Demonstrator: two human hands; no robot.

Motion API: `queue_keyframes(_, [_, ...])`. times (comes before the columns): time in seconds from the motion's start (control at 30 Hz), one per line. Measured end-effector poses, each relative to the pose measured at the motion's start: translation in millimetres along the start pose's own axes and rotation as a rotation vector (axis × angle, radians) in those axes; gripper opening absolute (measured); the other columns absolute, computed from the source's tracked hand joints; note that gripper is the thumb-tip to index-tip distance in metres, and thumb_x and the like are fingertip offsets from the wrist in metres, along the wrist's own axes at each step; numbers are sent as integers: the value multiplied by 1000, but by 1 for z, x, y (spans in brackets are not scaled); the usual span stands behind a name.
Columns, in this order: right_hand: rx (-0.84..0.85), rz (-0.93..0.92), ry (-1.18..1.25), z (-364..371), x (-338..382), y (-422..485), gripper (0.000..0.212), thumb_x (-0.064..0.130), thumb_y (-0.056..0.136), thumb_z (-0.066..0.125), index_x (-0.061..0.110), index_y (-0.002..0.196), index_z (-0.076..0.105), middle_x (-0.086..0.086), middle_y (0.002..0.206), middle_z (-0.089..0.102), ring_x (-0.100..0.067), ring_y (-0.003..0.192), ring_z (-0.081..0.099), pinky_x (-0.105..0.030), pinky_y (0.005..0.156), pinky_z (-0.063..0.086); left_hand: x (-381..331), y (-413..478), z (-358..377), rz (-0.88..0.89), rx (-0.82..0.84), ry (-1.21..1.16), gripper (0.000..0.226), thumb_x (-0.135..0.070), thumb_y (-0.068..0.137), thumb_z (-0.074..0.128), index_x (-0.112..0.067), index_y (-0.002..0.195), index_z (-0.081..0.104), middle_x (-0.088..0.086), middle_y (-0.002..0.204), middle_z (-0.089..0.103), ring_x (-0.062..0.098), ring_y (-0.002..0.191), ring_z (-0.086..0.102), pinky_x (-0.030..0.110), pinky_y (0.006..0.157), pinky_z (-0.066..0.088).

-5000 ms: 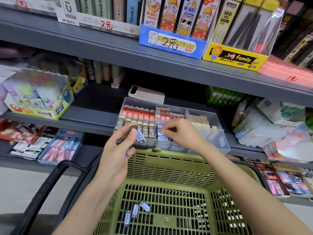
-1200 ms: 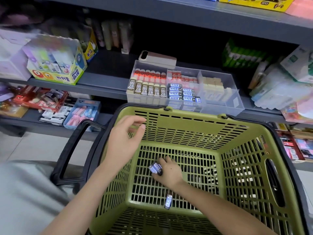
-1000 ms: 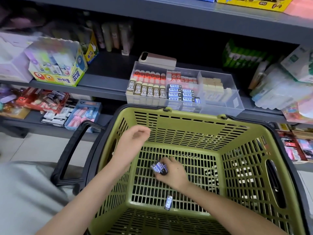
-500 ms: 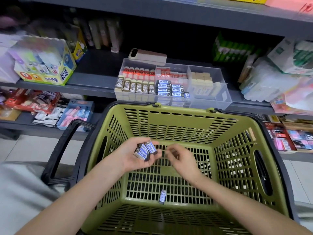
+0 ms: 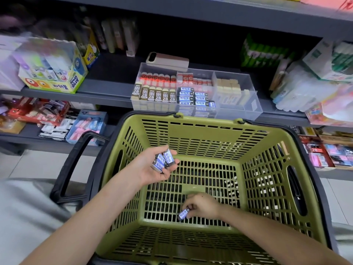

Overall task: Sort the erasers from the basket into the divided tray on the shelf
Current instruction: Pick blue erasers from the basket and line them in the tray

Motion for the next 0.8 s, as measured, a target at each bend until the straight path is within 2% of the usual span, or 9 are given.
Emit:
queue_keyframes(0.07, [-76, 29, 151, -20, 3, -3, 21, 28, 83, 67, 24, 103, 65, 14, 98, 57, 6, 80, 49, -11, 74, 40, -2, 1, 0, 41, 2, 50, 30, -31, 94, 53, -3, 91, 63, 14, 69, 69, 16, 45, 56, 15, 36, 35])
queue_keyframes(0.1, [-131, 39, 224, -34, 7, -6, 17, 26, 83, 67, 24, 100, 65, 16, 95, 58, 7, 78, 51, -10, 71, 41, -4, 1, 0, 73, -3, 80, 31, -33, 93, 55, -3, 90, 63, 13, 69, 69, 15, 44, 54, 15, 35, 34])
queue_keyframes(0.17, [-262, 49, 361, -70, 16, -17, 11, 24, 84, 67, 30, 92, 62, 12, 87, 61, 7, 71, 55, -13, 67, 46, -9, 0, -1, 151, -11, 133, 34, -36, 87, 60, -2, 89, 63, 11, 70, 70, 13, 43, 52, 17, 34, 34])
queue_keyframes(0.3, [-617, 44, 567, -158, 37, -58, 15, 19, 83, 69, 31, 89, 63, 1, 79, 66, -4, 64, 54, -19, 63, 49, -32, -13, 4, 342, 28, 210, 42, -45, 70, 68, -6, 86, 68, 7, 69, 68, 11, 48, 51, 17, 38, 36])
queue_keyframes(0.43, [-982, 22, 623, -237, 53, -101, 18, 17, 76, 75, 28, 84, 63, 4, 73, 61, -5, 65, 51, -21, 64, 49, -63, -32, 23, 519, 93, 252, 41, -52, 61, 71, -14, 77, 76, -4, 65, 61, 5, 52, 47, 15, 40, 31])
queue_keyframes(0.53, [-1131, 53, 497, -282, 57, -109, 12, 25, 76, 75, 28, 83, 66, 11, 73, 61, -2, 65, 52, -18, 64, 46, -85, -44, 38, 637, 97, 244, 43, -53, 60, 72, -15, 81, 78, -6, 66, 60, 3, 51, 43, 14, 42, 30])
queue_keyframes(0.63, [-1191, 168, 205, -321, 52, -92, 15, 31, 77, 74, 25, 90, 71, 10, 88, 62, -13, 86, 54, -24, 73, 38, -106, -50, 50, 714, 97, 220, 34, -50, 65, 70, -20, 79, 78, -7, 63, 58, 4, 51, 40, 14, 43, 29])
queue_keyframes(0.7, [-1144, 284, -1, -337, 47, -70, 21, 37, 77, 73, 26, 95, 72, 3, 96, 62, -19, 98, 52, -27, 78, 36, -117, -51, 56, 752, 76, 208, 29, -50, 67, 69, -24, 77, 77, -7, 63, 52, 5, 52, 37, 15, 46, 27])
queue_keyframes(0.8, [-1037, 364, -238, -347, 43, -42, 24, 41, 76, 72, 31, 98, 73, 1, 96, 67, -23, 99, 53, -30, 82, 34, -128, -51, 59, 806, 55, 185, 30, -51, 69, 68, -26, 82, 77, -4, 64, 40, 6, 53, 35, 15, 46, 27])
Point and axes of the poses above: each hand's wrist, its own y-axis towards the middle knuckle, its own z-axis out of the palm, x = y × z, the point moved 7 cm from there along y, towards the middle knuckle
